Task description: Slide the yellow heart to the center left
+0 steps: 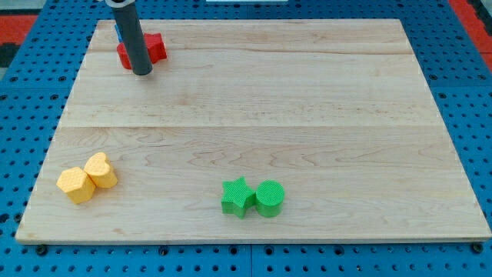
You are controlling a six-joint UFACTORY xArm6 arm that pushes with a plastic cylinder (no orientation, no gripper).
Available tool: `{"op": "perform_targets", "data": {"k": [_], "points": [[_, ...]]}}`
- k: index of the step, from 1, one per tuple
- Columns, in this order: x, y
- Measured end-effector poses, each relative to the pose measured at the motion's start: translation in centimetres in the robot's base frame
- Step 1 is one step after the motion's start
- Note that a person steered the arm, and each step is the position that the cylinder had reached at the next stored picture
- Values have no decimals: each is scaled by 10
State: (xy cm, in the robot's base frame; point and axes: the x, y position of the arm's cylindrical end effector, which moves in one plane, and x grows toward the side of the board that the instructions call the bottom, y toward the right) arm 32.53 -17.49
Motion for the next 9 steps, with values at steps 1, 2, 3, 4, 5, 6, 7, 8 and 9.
{"op": "perform_targets", "data": {"k": [1, 2, 3, 4, 5, 6, 7, 8, 9], "points": [[0, 0], [0, 1], [0, 1], [12, 16], [47, 51], [92, 80], [150, 74], [187, 52], [228, 28]]}}
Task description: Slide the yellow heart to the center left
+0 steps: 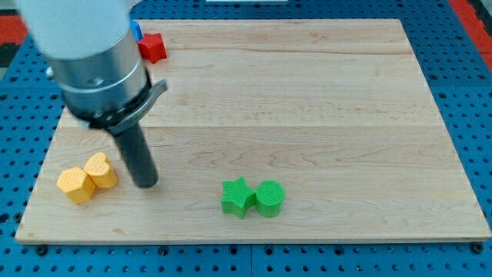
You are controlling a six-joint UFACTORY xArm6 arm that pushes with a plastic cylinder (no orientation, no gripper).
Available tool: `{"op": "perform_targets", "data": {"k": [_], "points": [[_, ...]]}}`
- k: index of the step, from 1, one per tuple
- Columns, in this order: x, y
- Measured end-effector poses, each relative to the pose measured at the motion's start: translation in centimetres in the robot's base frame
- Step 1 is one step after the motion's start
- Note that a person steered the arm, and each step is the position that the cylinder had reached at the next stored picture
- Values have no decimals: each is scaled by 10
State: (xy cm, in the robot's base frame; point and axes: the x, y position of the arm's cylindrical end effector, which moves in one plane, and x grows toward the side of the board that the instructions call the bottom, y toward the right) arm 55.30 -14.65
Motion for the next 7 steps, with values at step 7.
{"op": "perform_targets", "data": {"k": [7], "points": [[-72, -75]]}}
